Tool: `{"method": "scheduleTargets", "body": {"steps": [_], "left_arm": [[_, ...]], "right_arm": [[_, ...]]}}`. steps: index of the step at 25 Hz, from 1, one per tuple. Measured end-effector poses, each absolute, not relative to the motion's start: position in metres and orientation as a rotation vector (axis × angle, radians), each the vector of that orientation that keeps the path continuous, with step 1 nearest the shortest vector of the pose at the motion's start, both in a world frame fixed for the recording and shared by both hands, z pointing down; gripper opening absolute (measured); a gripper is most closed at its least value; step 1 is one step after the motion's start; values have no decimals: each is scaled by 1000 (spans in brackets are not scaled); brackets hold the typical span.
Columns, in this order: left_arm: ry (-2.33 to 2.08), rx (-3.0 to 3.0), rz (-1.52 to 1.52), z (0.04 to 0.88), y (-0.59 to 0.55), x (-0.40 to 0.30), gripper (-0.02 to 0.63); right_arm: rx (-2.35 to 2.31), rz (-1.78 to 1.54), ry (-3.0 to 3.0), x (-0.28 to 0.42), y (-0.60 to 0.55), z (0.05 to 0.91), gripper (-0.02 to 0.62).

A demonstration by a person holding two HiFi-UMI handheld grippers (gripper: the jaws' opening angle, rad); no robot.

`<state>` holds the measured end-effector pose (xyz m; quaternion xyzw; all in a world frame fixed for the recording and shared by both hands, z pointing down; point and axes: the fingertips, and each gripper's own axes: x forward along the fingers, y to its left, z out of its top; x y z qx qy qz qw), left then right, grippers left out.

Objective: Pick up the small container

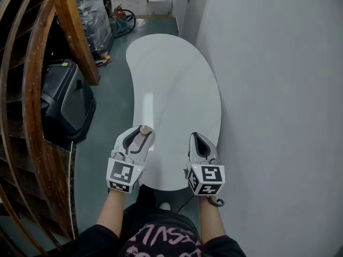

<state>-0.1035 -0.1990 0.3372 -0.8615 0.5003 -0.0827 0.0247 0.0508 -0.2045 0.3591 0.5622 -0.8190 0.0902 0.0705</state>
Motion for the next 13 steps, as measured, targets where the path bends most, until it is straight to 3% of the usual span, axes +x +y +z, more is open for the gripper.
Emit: {"method": "scheduleTargets", "body": {"steps": [13], "left_arm": [[1572, -2662, -255, 340, -202, -103, 129]], "right_arm": [[1668, 262, -2466, 55, -209, 361, 9]]}}
